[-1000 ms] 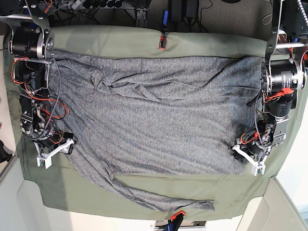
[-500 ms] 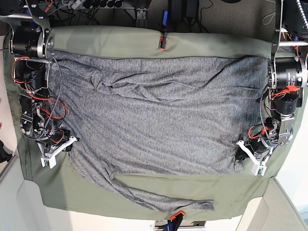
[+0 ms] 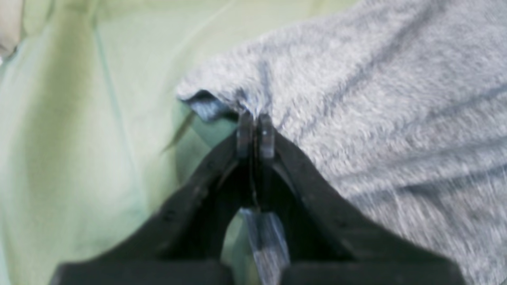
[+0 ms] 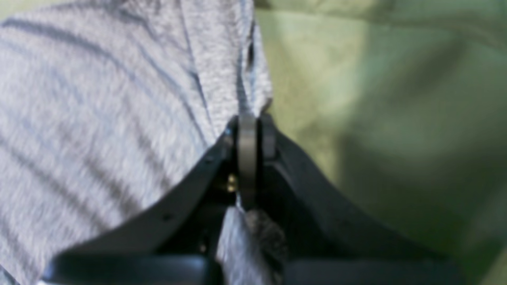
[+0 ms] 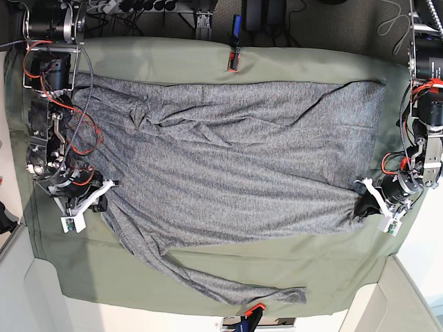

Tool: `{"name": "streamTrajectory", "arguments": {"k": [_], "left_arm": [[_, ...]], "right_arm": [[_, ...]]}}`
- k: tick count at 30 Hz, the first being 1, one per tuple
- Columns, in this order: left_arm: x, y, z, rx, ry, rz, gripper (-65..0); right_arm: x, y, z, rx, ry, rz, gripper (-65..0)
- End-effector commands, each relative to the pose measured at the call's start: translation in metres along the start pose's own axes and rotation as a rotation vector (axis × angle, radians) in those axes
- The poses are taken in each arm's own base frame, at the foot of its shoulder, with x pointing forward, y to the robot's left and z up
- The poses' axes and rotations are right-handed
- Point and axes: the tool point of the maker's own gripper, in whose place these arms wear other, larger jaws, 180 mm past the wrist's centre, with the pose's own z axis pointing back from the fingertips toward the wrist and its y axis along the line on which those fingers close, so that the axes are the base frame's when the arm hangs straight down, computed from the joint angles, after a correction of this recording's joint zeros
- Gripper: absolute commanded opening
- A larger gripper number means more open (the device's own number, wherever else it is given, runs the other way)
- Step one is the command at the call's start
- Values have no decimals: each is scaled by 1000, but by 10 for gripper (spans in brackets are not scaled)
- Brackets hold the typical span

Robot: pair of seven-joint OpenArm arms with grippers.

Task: Fold the T-shirt properly
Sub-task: 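Fold the held side edge over toward the collar with both grippers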

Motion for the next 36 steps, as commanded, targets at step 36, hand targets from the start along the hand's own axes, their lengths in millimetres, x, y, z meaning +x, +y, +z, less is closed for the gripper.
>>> {"name": "streamTrajectory", "arguments": {"k": [36], "left_arm": [[-7,-63,96,-88,-52,-245,-566]], "right_arm": [[-25,-45,89,13,-161,-194,-650]]}}
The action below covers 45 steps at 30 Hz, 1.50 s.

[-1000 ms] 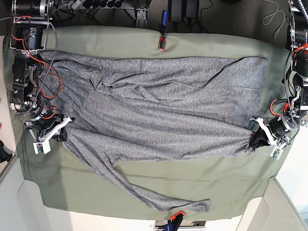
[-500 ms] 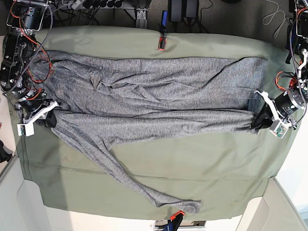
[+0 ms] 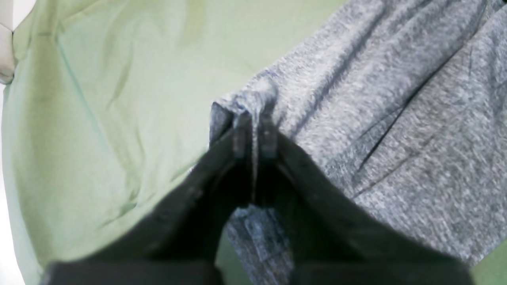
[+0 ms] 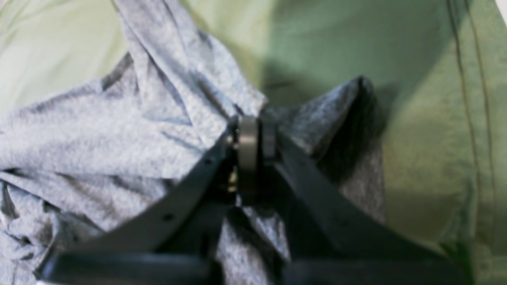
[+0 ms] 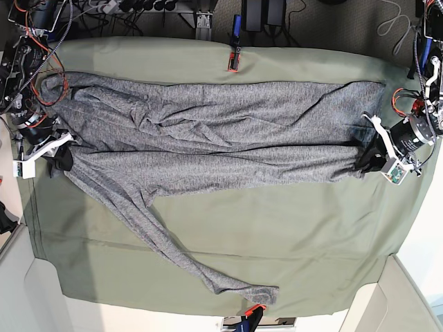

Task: Fold the T-shirt properly
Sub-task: 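Fold the held side edge over toward the collar with both grippers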

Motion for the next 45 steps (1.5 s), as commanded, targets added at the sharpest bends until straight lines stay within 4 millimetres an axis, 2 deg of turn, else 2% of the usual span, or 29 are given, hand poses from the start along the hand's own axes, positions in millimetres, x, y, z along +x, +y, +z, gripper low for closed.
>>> {"name": "streamTrajectory", "arguments": {"k": [1,4,5,8,11,13,18,22,25,29,31,33,37,40,45], "left_arm": [[16,11,5,16,-42,-23,-543],[16,11,5,19,-42,-22,-514],[16,11,5,18,-42,-22,-514],[16,11,5,17,-42,-21,-514],[16,11,4,17,-43,-20,-513],[16,9,3,16,-47,-14,-503],[16,-3,-4,4,-70,24,-327],[17,-16,-12,-8,-91,60,-321],[18,-21,-15,-13,-103,77,-321],[16,-24,-17,-17,-90,80,-321],[12,-24,-17,-18,-71,80,-321],[9,-24,-17,-19,-50,80,-321],[9,-23,-17,-19,-52,88,-320],[14,-20,-16,-3,-75,119,-318],[19,-14,-17,10,-85,112,-318]], "right_arm": [[25,0,2,9,-71,18,-650],[26,0,2,9,-73,18,-650],[26,0,2,10,-74,17,-633],[28,3,2,23,-86,1,-477],[36,4,3,34,-128,-14,-409],[44,5,3,35,-161,-12,-406],[75,23,-7,73,-237,-27,-406],[108,56,-26,112,-293,-6,-406],[127,74,-52,56,-293,39,-406],[141,93,-88,-2,-274,138,-406],[141,102,-107,-12,-238,186,-406],[132,110,-127,-16,-184,220,-406],[94,123,-159,0,-39,262,-406],[66,124,-169,8,17,267,-406],[41,107,-170,-32,55,279,-406]]}}
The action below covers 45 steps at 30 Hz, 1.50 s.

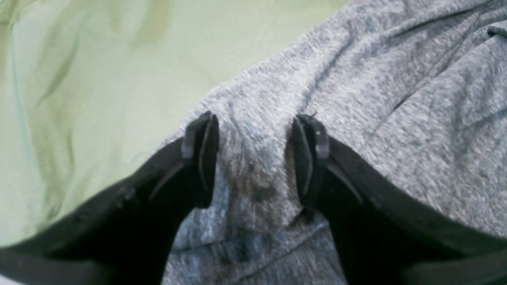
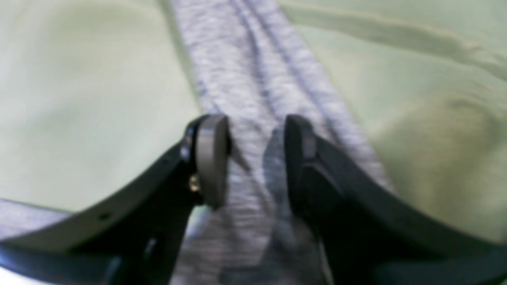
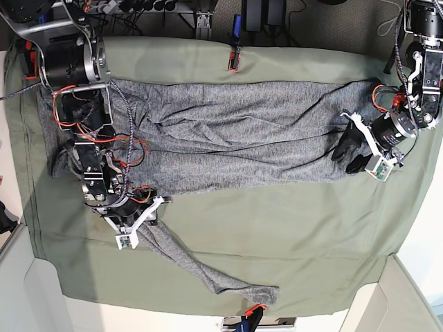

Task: Fold the T-shirt properly
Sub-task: 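Fold the held side edge over toward the collar with both grippers, then move the left gripper to the trailing sleeve and grasp it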

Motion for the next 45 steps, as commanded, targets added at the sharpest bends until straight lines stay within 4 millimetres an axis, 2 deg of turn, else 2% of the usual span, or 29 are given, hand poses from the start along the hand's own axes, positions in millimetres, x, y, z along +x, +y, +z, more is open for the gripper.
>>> {"name": "streamTrajectory", "arguments": {"k": [1,4,9,10,12,13,15,20,24,27,33,35,39,40,42,43,44,45], "left_arm": [[20,13,4,23,-48,-24,-318],[26,17,3,30,-59,-32,-318],[41,22,1,38,-92,-37,-318],[46,24,1,38,-108,-31,-318],[58,27,0,41,-139,-27,-318],[63,29,0,43,-152,-24,-318],[72,32,-1,49,-171,-29,-318],[92,35,-3,47,-227,-9,-319],[106,33,-7,40,-273,11,-318],[110,30,-11,35,-281,26,-318],[113,18,-15,-10,-305,92,-318],[117,11,-17,-42,-327,117,-318],[118,-10,-28,-91,-337,149,-318],[118,-19,-34,-111,-335,148,-318],[120,-38,-48,-144,-312,109,-318],[122,-46,-57,-153,-298,83,-318],[125,-52,-65,-152,-288,65,-318],[128,-55,-73,-145,-280,52,-318]], "right_arm": [[16,-7,1,-18,-34,11,-406],[10,-12,1,-37,-24,22,-406],[16,-15,2,-55,-54,22,-423],[18,-15,2,-57,-63,34,-471],[18,-15,2,-60,-62,44,-620],[18,-15,2,-60,-63,44,-650],[19,-12,3,-43,-54,52,-650],[33,23,19,84,-92,59,-650],[46,60,52,168,-190,48,-650],[47,89,81,251,-253,54,-650],[19,127,130,390,-255,43,-650],[6,131,138,399,-243,31,-650],[-17,133,139,396,-198,7,-650],[-22,133,139,394,-187,2,-577],[-23,132,140,394,-187,-4,-380],[-20,131,140,391,-200,-7,-312],[-15,128,141,384,-221,-13,-275],[-11,124,143,375,-239,-18,-269]]}}
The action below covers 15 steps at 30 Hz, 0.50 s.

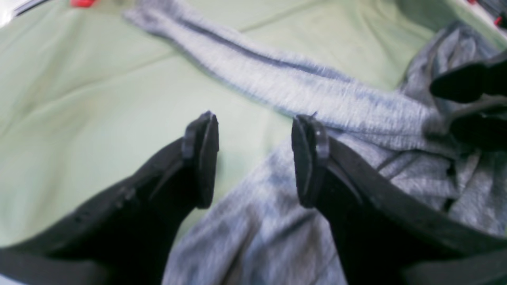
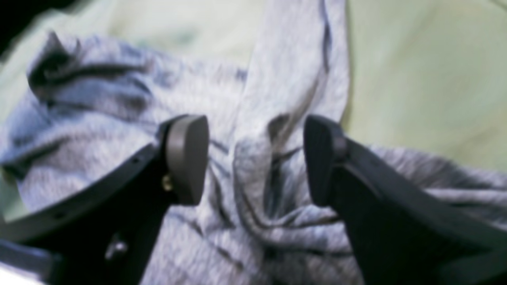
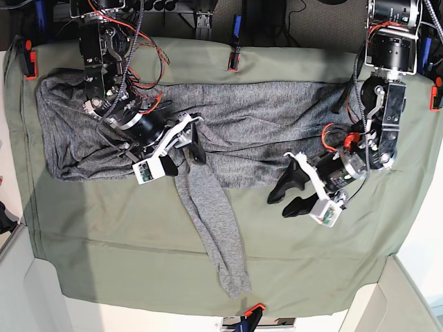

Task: Fold the T-shirt properly
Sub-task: 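Move the left gripper to the trailing sleeve and grasp it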

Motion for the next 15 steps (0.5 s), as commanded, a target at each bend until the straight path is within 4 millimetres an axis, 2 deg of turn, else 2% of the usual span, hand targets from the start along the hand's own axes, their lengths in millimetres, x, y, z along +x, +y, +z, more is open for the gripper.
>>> {"name": "streamTrajectory", "arguments": {"k": [1,5,9,12,15], "left_arm": [[26,11,-6,29,-57,-26,-318],[26,9,-43,28,1,-35,-318],[17,17,-84,41,76,72,-318],[4,21,-109,55,137,134,-318],[-15,27,-125,106,202,167,-318]], "right_arm": [[28,-4,4,-6,-87,9,-270],[43,-31,18,-81,-136,-10,-270],[44,-78,40,-205,-160,-57,-270],[41,-110,60,-293,-169,-98,-270],[41,-129,77,-325,-189,-156,-270]]}}
